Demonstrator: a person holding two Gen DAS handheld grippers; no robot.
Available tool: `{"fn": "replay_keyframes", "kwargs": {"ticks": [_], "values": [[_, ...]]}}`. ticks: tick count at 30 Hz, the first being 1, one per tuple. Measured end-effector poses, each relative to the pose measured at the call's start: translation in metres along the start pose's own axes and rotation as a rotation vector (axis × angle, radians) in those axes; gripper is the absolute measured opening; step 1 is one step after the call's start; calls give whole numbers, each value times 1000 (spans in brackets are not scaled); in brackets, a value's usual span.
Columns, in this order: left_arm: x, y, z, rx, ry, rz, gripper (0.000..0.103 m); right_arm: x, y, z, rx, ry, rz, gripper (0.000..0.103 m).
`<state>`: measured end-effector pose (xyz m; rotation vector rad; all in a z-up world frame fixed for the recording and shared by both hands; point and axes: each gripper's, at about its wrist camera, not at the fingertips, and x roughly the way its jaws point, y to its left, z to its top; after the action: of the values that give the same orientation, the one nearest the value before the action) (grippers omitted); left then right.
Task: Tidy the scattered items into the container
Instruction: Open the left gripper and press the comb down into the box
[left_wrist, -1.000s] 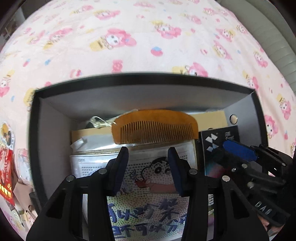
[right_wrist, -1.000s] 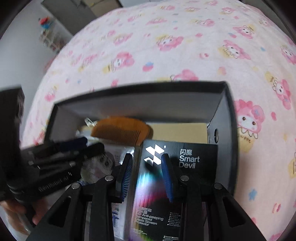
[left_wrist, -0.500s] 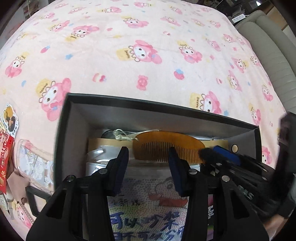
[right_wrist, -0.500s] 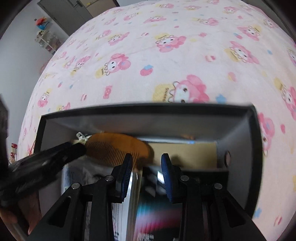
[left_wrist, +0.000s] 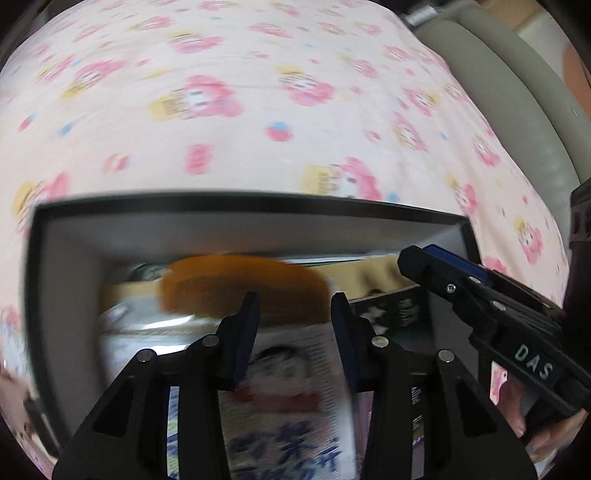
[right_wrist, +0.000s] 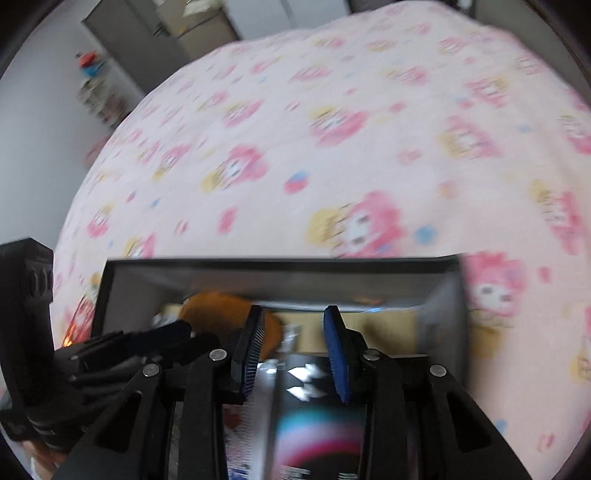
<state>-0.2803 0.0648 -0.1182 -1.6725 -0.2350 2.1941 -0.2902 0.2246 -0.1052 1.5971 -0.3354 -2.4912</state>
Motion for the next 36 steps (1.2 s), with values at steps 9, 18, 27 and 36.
{"fn": "replay_keyframes", "kwargs": {"ticks": [9, 18, 27, 36], "values": [[38, -49, -2, 170, 55, 213, 33, 9, -10, 2, 1, 27, -78, 31], [31, 2, 14, 20, 43, 287, 26, 15, 0, -4, -37, 37, -96, 31], [27, 7, 2, 22, 86, 164, 30, 39, 11, -12, -84, 121, -157, 31], [24, 33, 10, -52, 52, 319, 30, 53, 12, -13, -78, 140, -124, 34]]}}
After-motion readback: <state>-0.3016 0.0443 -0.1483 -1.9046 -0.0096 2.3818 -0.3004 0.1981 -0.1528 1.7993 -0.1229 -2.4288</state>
